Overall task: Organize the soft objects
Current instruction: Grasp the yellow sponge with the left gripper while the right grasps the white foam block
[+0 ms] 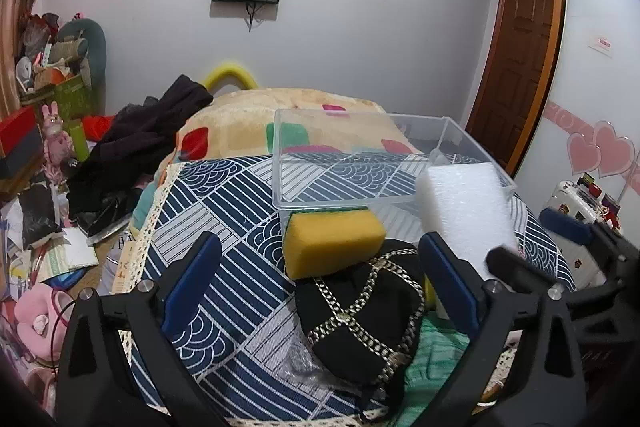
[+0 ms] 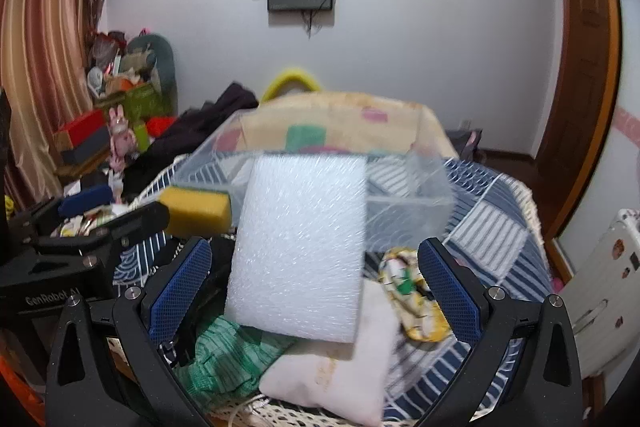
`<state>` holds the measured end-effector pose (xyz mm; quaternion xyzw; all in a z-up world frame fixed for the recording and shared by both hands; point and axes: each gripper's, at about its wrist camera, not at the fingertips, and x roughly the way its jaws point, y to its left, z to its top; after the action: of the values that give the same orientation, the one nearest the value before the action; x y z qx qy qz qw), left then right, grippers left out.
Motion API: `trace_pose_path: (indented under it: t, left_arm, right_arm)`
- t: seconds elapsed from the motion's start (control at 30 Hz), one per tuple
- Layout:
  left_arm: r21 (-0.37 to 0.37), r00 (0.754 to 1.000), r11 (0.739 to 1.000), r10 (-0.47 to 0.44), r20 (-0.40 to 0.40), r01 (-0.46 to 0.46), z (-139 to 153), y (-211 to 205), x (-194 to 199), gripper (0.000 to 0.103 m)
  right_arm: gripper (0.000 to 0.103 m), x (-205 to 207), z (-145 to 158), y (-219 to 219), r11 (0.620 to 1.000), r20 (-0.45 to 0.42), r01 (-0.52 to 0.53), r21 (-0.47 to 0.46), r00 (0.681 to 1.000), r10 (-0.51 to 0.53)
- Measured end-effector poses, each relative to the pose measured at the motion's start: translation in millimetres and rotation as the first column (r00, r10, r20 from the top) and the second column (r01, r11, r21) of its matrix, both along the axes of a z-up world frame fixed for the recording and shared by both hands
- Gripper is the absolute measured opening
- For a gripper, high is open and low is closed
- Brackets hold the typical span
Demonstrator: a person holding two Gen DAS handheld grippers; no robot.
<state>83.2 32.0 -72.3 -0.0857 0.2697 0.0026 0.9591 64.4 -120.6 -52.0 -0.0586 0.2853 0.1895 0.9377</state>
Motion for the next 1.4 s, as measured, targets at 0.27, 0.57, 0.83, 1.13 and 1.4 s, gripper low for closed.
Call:
trace_pose_path:
  t: [0.27, 0.57, 0.83, 1.13, 1.4]
  left_arm:
    - [-0.04, 0.996, 0.998, -0.048, -0.072, 0.046, -16.6, 5.0, 32.0, 0.099]
    - [-0.036, 0.992, 0.997, -0.067, -0.109, 0.064, -26.5, -4.8, 54.6, 0.099]
    - [-0.064, 0.989, 0.995, -0.083, -0.126, 0.075, -34.2, -3.3, 55.8, 0.069]
    - [-0.05, 0.996, 0.997, -0.068, -0.061, 0.064, -15.8, 1.3, 29.5, 0.068]
    - [-0.022, 0.999, 0.999, -0.048, 0.025, 0.048, 20.1, 3.6, 24.5, 0.068]
  right_arm:
    - [0.103, 12.4, -18.8, 3.1, 0.999, -0.059, -0.02, -0.044, 0.998, 0.017]
    - [0.081, 7.7, -17.3, -13.9, 0.998, -0.031, -0.026, -0.053, 0.999, 0.025]
    - [0.081, 0.1, -1.6, -27.7, 1.0, 0.023, 0.006, -0.015, 1.0, -0.006]
    - [0.081, 2.9, 11.7, -23.3, 0.999, 0.063, 0.034, -0.012, 0.997, -0.033]
    - [0.081, 11.7, 36.9, -33.4, 0.999, 0.116, 0.052, 0.01, 0.992, -0.053]
